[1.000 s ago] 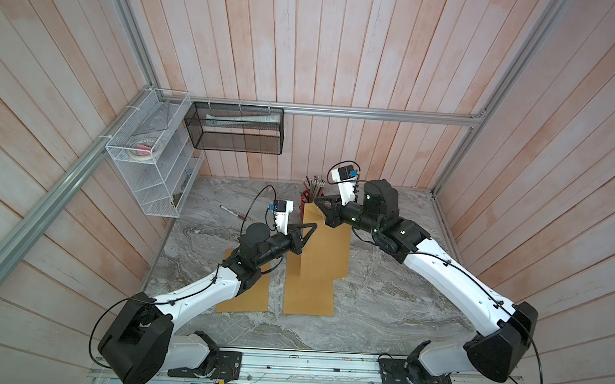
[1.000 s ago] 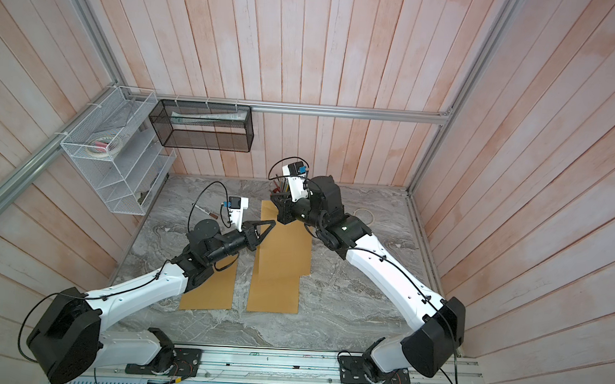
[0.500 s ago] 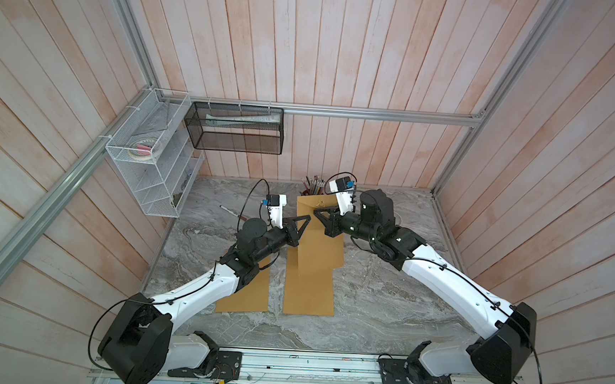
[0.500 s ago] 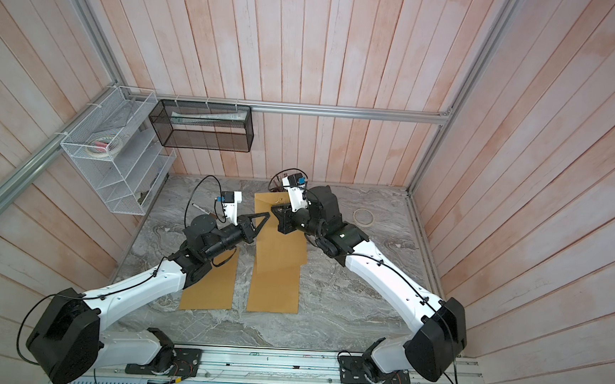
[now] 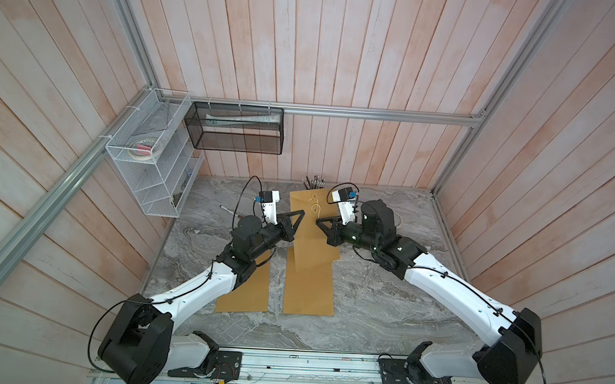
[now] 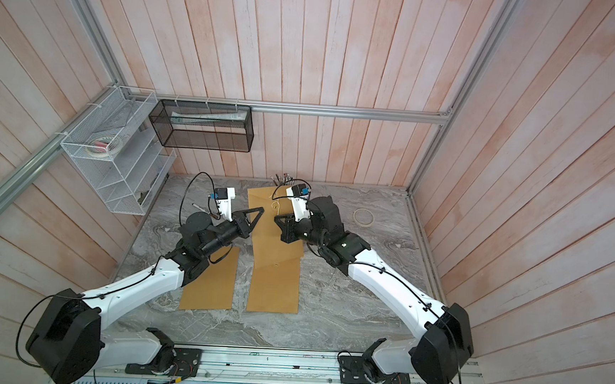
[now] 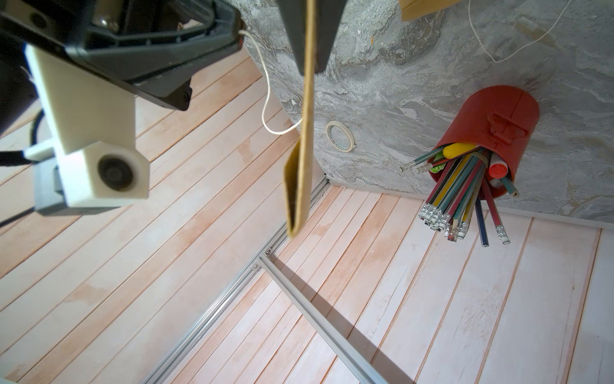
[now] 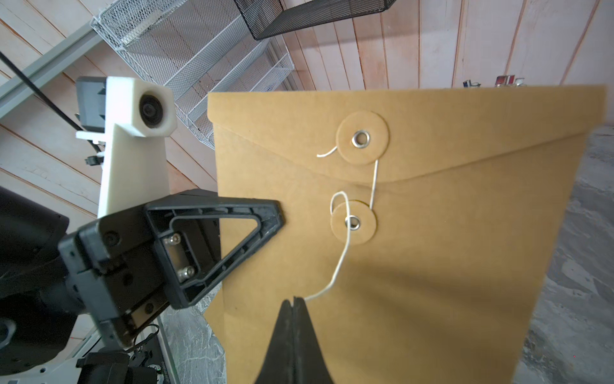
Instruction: Open the file bag
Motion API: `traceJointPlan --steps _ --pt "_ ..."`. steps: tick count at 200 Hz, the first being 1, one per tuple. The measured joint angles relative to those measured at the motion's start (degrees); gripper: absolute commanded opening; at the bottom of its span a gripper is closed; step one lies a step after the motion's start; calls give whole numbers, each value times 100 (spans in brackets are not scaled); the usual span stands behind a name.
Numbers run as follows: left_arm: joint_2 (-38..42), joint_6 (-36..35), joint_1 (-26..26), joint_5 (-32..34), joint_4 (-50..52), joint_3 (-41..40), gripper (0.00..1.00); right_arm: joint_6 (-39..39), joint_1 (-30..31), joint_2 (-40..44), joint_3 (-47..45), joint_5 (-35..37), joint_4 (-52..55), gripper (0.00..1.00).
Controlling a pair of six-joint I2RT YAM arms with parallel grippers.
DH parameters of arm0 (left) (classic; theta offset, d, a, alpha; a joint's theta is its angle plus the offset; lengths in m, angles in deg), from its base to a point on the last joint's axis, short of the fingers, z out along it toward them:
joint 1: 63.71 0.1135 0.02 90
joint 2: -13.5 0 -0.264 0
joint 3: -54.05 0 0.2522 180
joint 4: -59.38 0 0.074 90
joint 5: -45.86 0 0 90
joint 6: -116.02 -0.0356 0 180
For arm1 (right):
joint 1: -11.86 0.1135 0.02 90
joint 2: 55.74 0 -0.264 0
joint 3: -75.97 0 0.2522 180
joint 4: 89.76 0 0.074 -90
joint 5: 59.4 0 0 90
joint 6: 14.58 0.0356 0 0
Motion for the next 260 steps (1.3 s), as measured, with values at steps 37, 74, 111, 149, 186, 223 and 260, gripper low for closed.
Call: traceJointPlan --steps 37,74,111,149,186,223,260 --pt "31 2 26 17 2 0 0 70 0 48 -157 13 0 0" --pt "129 2 63 101 -13 -2 0 146 0 92 -339 26 -79 0" --pt "160 4 76 109 -26 -2 0 236 7 122 -527 28 -125 0" --pt "170 4 76 111 -37 -4 0 258 7 125 -605 50 -166 0" --pt "260 4 98 131 -39 -15 0 258 7 144 -643 127 -170 0" --pt "321 4 109 131 -39 -20 0 258 4 188 -737 210 -164 0" --pt "391 4 120 131 -39 -83 0 258 -70 275 -844 271 -129 0"
